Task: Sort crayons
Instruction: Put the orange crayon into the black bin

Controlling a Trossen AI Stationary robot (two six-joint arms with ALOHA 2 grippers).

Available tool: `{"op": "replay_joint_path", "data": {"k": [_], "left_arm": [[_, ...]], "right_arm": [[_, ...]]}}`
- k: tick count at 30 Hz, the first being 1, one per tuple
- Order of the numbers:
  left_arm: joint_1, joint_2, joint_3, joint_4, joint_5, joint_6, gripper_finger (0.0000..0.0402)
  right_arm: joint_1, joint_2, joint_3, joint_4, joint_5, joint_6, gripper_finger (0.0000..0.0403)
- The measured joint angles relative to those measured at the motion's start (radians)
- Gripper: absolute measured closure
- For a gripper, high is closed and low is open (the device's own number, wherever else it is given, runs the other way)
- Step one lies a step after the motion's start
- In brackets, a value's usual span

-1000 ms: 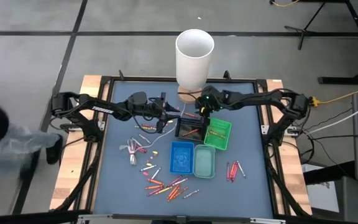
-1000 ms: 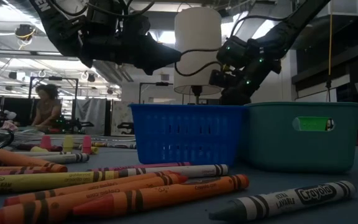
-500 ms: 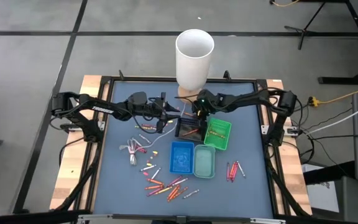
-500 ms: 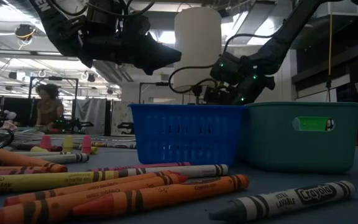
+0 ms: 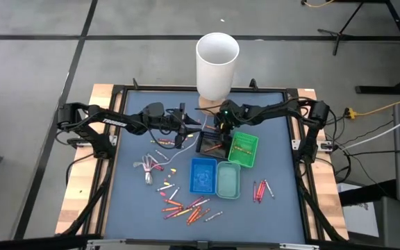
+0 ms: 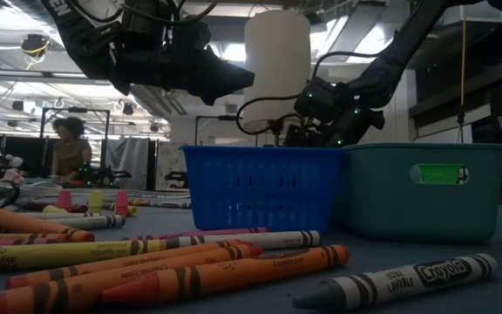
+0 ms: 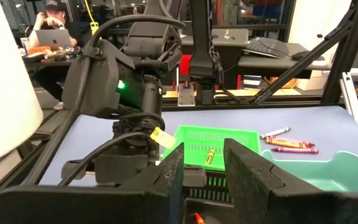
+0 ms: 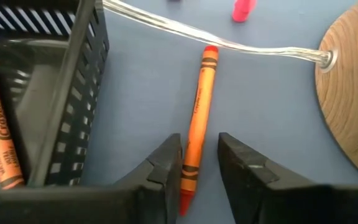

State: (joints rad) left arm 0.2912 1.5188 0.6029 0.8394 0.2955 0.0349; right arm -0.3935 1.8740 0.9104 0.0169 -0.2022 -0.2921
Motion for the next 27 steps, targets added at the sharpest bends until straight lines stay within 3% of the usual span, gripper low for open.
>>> {"op": "replay_joint_path", "data": {"k": [11,19,27], "left_arm": [[0.0,0.0,0.0,0.0,0.0,0.0,0.0303],[0.0,0.0,0.0,0.0,0.0,0.0,0.0303],[0.0,0.0,0.0,0.0,0.0,-0.001,0.0303]], "right_arm": [[0.001,0.002,-0.001,-0.002,0.008,-0.001,0.0385],[0.0,0.001,0.037,-0.054,0.009,-0.001,0.0384],[0.0,0.008,0.18,-0.302,0.026,-0.002,0.0382]]}}
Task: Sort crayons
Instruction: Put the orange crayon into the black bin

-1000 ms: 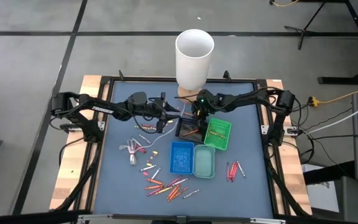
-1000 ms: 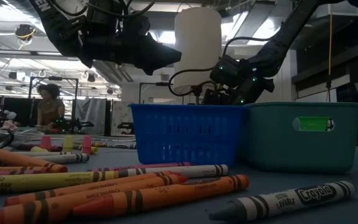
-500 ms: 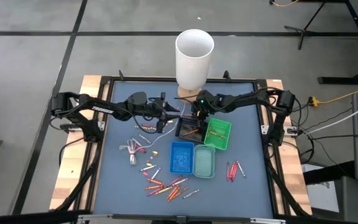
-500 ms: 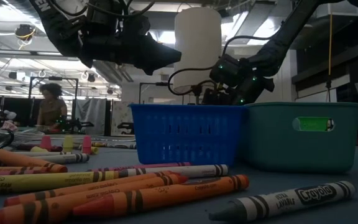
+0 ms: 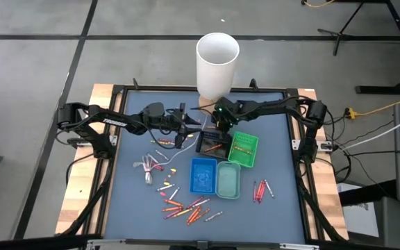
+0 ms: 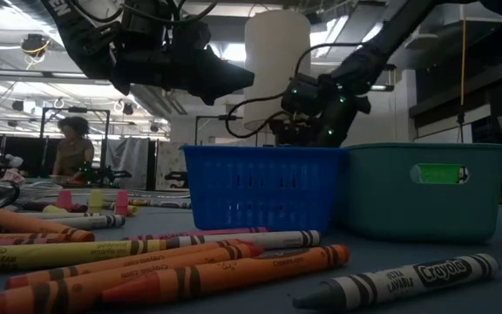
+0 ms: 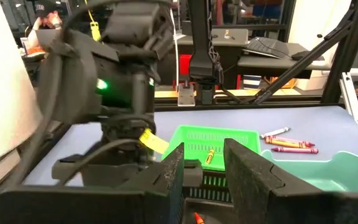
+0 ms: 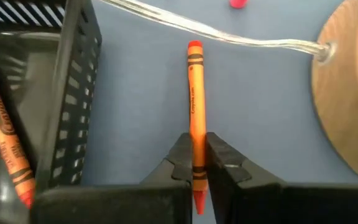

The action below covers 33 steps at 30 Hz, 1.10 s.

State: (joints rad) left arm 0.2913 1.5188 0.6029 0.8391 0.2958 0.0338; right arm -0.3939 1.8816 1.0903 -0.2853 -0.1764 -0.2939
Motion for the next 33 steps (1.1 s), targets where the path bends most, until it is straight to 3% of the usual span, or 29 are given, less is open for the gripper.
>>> {"op": "replay_joint_path", "data": {"k": [17,33], "left_arm": [[0.0,0.0,0.0,0.0,0.0,0.0,0.0303],[0.0,0.0,0.0,0.0,0.0,0.0,0.0303]], "right_arm": [[0.002,-0.005,0.314,-0.521,0.042,0.001,0.0382],[0.063,-0.005,0.348,-0.726,0.005,0.002,0.0382]]}}
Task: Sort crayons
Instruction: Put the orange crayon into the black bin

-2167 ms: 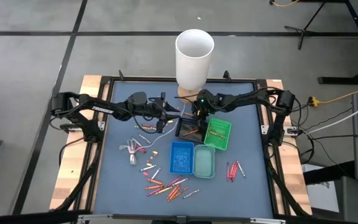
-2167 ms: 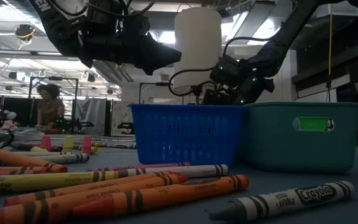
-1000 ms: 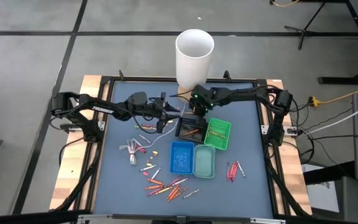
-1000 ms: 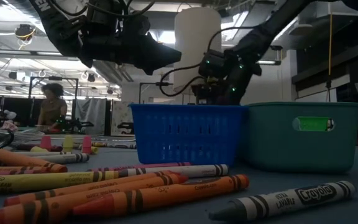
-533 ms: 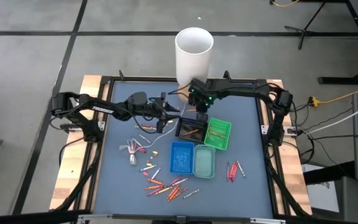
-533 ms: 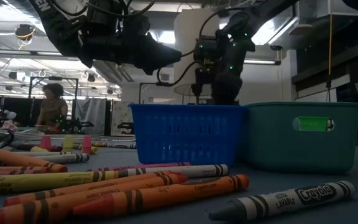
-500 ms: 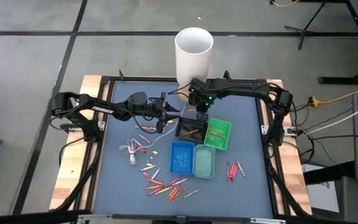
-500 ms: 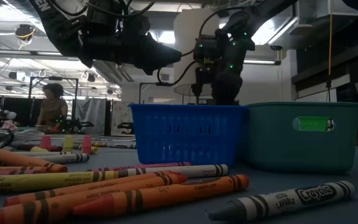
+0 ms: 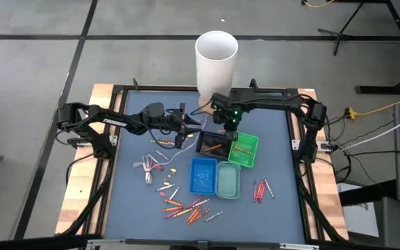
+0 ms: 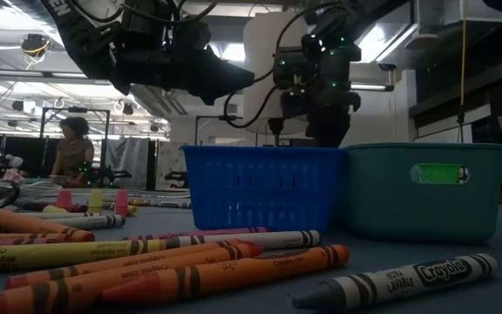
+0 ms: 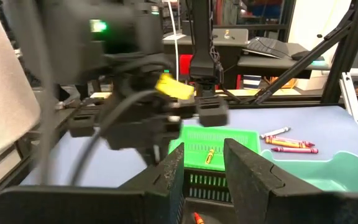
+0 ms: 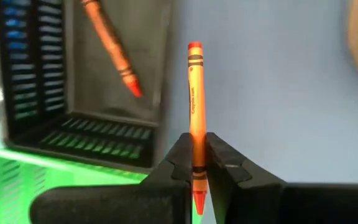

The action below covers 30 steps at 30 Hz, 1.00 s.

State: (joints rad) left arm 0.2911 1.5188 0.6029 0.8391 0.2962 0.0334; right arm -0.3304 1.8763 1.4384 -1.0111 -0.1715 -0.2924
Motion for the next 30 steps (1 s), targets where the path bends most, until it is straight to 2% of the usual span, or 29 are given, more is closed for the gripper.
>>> {"op": "replay_joint_path", "data": {"k": [4,9,13,23,30], "left_arm": [[0.0,0.0,0.0,0.0,0.0,0.0,0.0303],[0.0,0.0,0.0,0.0,0.0,0.0,0.0303],[0.0,0.0,0.0,0.0,0.001,0.0,0.0303],[0.0,0.0,0.0,0.0,0.001,-0.005,0.0303],[0.001,0.0,0.0,0.0,0.001,-0.007,0.0303]], "right_arm": [[0.054,0.0,0.0,0.002,0.064,0.0,0.0382],[0.115,0.0,0.0,-0.003,0.283,0.0,0.0382],[0.146,-0.001,0.0,-0.004,0.416,0.027,0.0382],[0.197,-0.002,0.006,-0.018,0.456,0.034,0.0382],[0.249,-0.005,0.101,-0.08,0.488,0.063,0.0382]]}}
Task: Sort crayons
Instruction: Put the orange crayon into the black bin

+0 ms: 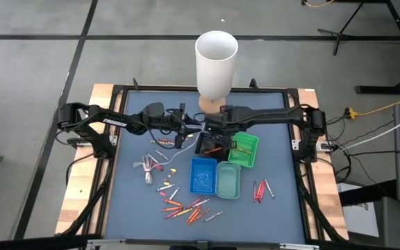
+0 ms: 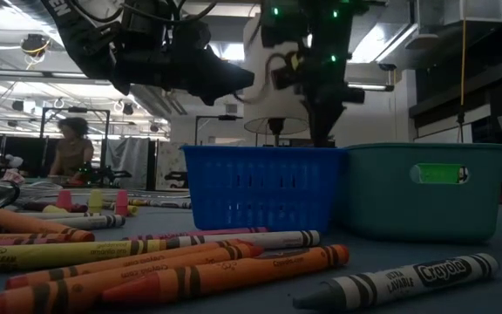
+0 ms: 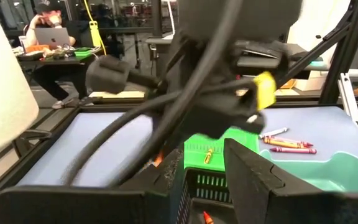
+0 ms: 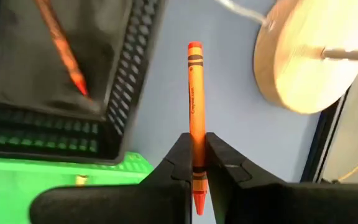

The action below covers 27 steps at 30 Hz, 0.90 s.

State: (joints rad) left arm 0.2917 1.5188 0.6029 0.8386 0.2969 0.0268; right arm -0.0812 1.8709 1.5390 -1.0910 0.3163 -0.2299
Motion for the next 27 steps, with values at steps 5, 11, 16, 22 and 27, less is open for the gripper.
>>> {"op": "replay_joint_path", "data": {"k": [5,11,16,22,27], "left_arm": [[0.001,0.0,0.0,-0.001,-0.001,-0.014,0.0303],[0.027,-0.008,-0.001,-0.068,0.034,-0.095,0.0303],[0.055,-0.058,-0.002,-0.231,0.064,-0.106,0.0303],[0.075,-0.147,-0.001,-0.468,0.06,-0.098,0.0303],[0.079,-0.175,-0.001,-0.66,0.053,-0.083,0.0303]], "right_arm": [[0.045,-0.001,0.024,0.005,-0.115,0.002,0.0382],[0.09,-0.001,0.024,0.035,-0.247,0.002,0.0382],[0.106,-0.001,0.024,0.052,-0.249,-0.002,0.0381],[0.107,-0.001,0.024,0.058,-0.247,-0.002,0.0371],[0.107,0.0,0.024,0.088,-0.246,-0.002,0.0329]]}}
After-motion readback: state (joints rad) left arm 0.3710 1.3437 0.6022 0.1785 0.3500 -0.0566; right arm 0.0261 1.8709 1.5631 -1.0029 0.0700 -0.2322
